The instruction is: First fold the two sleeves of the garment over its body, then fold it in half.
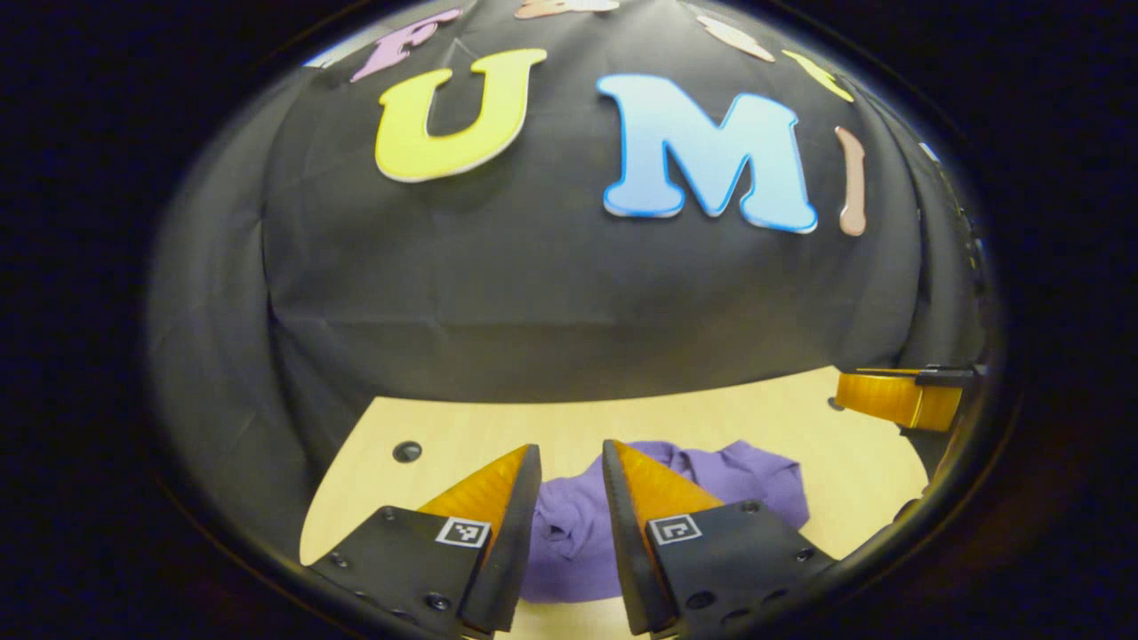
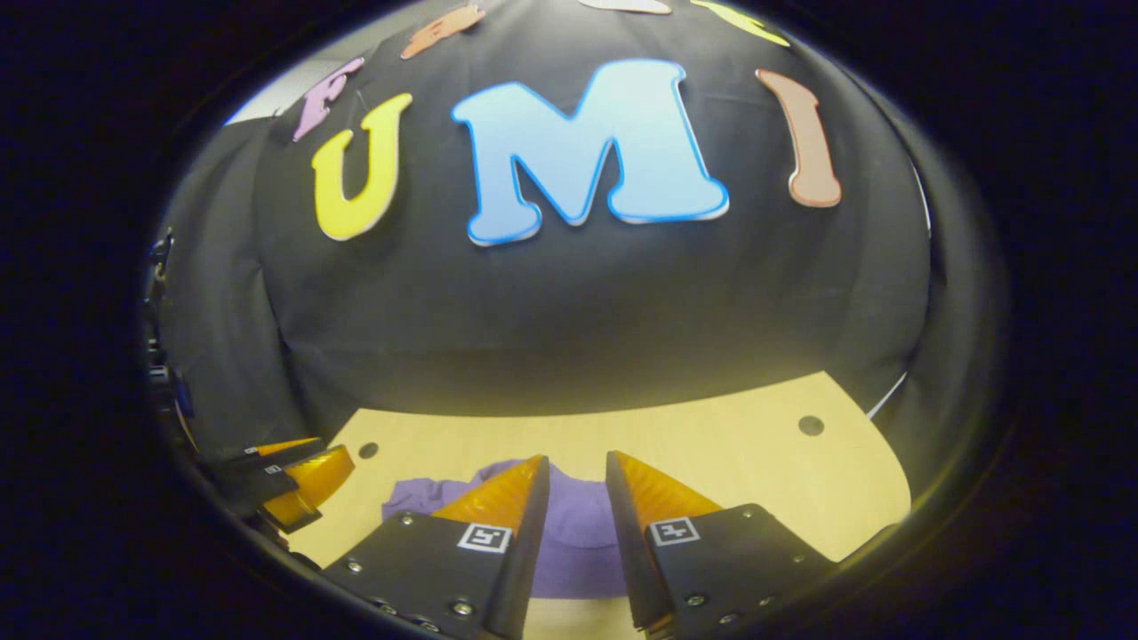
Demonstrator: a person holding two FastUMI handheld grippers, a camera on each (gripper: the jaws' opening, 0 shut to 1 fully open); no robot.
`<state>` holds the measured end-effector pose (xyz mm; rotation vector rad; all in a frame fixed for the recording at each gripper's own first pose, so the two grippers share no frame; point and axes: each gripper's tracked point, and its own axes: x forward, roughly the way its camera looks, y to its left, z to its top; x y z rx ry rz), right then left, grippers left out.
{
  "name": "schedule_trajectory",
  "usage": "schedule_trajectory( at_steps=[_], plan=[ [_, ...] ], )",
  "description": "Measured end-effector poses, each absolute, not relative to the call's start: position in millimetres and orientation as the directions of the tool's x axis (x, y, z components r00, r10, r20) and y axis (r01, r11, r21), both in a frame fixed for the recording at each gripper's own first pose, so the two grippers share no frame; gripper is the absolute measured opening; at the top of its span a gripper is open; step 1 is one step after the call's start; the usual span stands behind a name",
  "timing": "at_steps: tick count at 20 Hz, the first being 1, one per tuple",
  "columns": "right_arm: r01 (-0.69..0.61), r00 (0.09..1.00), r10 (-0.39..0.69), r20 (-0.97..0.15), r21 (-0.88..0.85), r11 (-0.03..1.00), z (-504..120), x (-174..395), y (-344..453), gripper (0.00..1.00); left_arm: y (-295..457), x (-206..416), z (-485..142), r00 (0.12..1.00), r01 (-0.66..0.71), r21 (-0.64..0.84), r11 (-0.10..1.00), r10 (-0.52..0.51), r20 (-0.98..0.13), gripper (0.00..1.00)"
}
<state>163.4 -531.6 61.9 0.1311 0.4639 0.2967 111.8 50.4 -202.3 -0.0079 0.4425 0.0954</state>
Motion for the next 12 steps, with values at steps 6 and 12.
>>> schedule_trajectory(
  at_steps=[6, 12],
  plan=[
    [-0.278, 0.912, 0.316, -0.261, 0.174, 0.945, 140, 96, -543, 0.41, 30, 34, -111, 0.966, -0.083, -0.001, 0.997, 0.080, -0.247, 0.51],
    [-0.297, 0.924, 0.324, -0.205, 0.153, 0.943, 160, 37, -547, 0.41, 25, -21, -70, 0.985, -0.091, 0.033, 0.995, 0.095, -0.143, 0.49]
  ],
)
